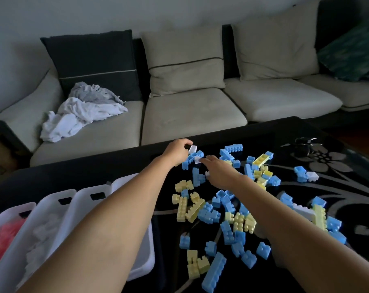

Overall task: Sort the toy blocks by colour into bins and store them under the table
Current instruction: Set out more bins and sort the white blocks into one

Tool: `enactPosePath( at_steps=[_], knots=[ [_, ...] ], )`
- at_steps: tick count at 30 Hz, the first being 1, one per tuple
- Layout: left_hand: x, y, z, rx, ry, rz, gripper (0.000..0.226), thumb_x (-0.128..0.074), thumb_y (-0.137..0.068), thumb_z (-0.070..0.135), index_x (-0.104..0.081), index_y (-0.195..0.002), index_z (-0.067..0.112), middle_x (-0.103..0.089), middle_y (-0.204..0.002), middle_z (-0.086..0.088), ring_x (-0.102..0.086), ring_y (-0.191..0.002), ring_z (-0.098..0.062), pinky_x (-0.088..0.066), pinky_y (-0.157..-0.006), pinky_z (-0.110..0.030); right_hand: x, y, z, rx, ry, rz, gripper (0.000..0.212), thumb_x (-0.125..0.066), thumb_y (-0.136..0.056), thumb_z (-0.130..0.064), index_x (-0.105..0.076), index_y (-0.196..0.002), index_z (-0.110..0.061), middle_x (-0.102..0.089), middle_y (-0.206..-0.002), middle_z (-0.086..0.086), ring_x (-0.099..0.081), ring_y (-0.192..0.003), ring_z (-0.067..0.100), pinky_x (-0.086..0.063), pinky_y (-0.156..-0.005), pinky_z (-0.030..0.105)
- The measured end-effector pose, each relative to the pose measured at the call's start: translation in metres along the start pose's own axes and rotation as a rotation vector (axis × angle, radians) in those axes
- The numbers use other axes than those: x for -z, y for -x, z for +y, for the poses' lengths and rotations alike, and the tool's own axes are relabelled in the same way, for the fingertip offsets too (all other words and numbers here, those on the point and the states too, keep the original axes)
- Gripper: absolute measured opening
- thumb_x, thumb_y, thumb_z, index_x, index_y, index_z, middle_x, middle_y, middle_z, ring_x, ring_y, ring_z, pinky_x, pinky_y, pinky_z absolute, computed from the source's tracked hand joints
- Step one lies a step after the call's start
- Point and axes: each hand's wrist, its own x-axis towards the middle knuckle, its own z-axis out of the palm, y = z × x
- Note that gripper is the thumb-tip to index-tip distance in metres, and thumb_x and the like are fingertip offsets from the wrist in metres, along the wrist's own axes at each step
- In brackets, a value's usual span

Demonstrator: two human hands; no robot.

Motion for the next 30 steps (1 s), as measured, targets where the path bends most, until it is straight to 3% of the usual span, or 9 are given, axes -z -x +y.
enactPosePath(
  at_steps=[4,7,10,14,18,22,25,27,30],
  knots=[
    [-0.007,-0.025,-0.006,0.071,0.010,-0.045,0.046,-0.037,-0.097,0.003,-0.050,-0.136,0.024,-0.046,-0.141,-0.009,-0.053,-0.113,-0.019,-0.040,-0.080,-0.023,0.000,-0.012,-0.002,0.058,0.100,-0.085,0.074,-0.049,-0.088,-0.005,-0.013,-0.150,-0.025,-0.011,-0.156,0.008,-0.035,-0.130,0.038,-0.041,-0.097,0.043],
    [-0.009,-0.038,-0.012,0.070,0.006,-0.085,0.047,-0.035,-0.098,0.004,-0.047,-0.137,0.026,-0.049,-0.134,-0.015,-0.048,-0.071,-0.008,-0.039,-0.060,-0.020,0.002,-0.017,-0.001,0.107,0.187,-0.145,0.070,-0.047,-0.090,-0.010,-0.015,-0.150,-0.022,-0.012,-0.156,0.006,-0.033,-0.127,0.037,-0.037,-0.099,0.041],
    [-0.013,-0.049,-0.014,0.051,0.005,-0.126,0.047,-0.035,-0.098,0.005,-0.047,-0.139,0.026,-0.052,-0.131,-0.018,-0.040,-0.058,-0.009,-0.034,-0.051,-0.020,0.002,-0.021,0.003,0.133,0.226,-0.140,0.058,-0.047,-0.088,-0.008,-0.034,-0.144,-0.014,-0.024,-0.151,0.008,-0.039,-0.124,0.034,-0.040,-0.100,0.039],
    [-0.021,-0.052,-0.013,0.027,0.033,-0.152,0.036,-0.047,-0.098,0.022,-0.052,-0.133,0.027,-0.054,-0.132,-0.005,-0.053,-0.075,-0.013,-0.040,-0.062,-0.022,0.002,-0.014,0.007,0.149,0.091,-0.052,0.039,-0.047,-0.084,0.003,-0.051,-0.123,-0.006,-0.050,-0.122,0.011,-0.055,-0.107,0.029,-0.047,-0.079,0.033],
    [-0.031,-0.049,-0.010,0.066,0.099,-0.059,0.017,-0.058,-0.091,0.022,-0.063,-0.107,0.020,-0.063,-0.108,-0.004,-0.055,-0.082,-0.015,-0.043,-0.068,-0.024,0.000,-0.008,0.010,0.137,0.097,-0.011,0.043,-0.055,-0.080,0.001,-0.042,-0.120,-0.004,-0.044,-0.117,0.013,-0.058,-0.093,0.028,-0.038,-0.067,0.026],
    [-0.032,-0.042,-0.007,0.106,0.095,-0.086,0.005,-0.061,-0.088,0.020,-0.061,-0.090,0.016,-0.064,-0.097,-0.003,-0.056,-0.082,-0.014,-0.045,-0.070,-0.026,0.001,-0.011,0.007,0.161,0.099,-0.073,0.071,-0.056,-0.078,0.002,-0.027,-0.142,-0.010,-0.029,-0.143,0.013,-0.052,-0.113,0.033,-0.046,-0.082,0.033],
    [-0.027,-0.033,-0.007,0.146,0.093,-0.117,0.019,-0.065,-0.088,0.026,-0.064,-0.100,0.011,-0.061,-0.094,-0.002,-0.056,-0.090,-0.015,-0.043,-0.078,-0.026,0.007,-0.010,-0.002,0.200,0.151,-0.182,0.081,-0.048,-0.081,0.005,-0.015,-0.150,-0.022,-0.014,-0.156,0.003,-0.042,-0.123,0.033,-0.042,-0.094,0.035],
    [-0.023,-0.029,-0.011,0.186,0.111,-0.141,0.026,-0.067,-0.087,0.026,-0.068,-0.104,0.006,-0.066,-0.102,-0.005,-0.060,-0.098,-0.018,-0.043,-0.082,-0.026,0.007,-0.009,-0.006,0.211,0.161,-0.176,0.077,-0.046,-0.083,0.005,-0.018,-0.150,-0.022,-0.024,-0.153,0.004,-0.046,-0.120,0.031,-0.043,-0.088,0.034],
    [-0.017,-0.017,-0.016,0.220,0.132,-0.189,0.025,-0.073,-0.082,0.026,-0.073,-0.099,0.008,-0.070,-0.105,-0.008,-0.063,-0.100,-0.019,-0.047,-0.085,-0.028,0.005,-0.002,-0.009,0.178,0.115,-0.122,0.057,-0.046,-0.086,0.003,-0.042,-0.139,-0.017,-0.048,-0.135,0.007,-0.054,-0.116,0.027,-0.049,-0.086,0.034]
  ],
)
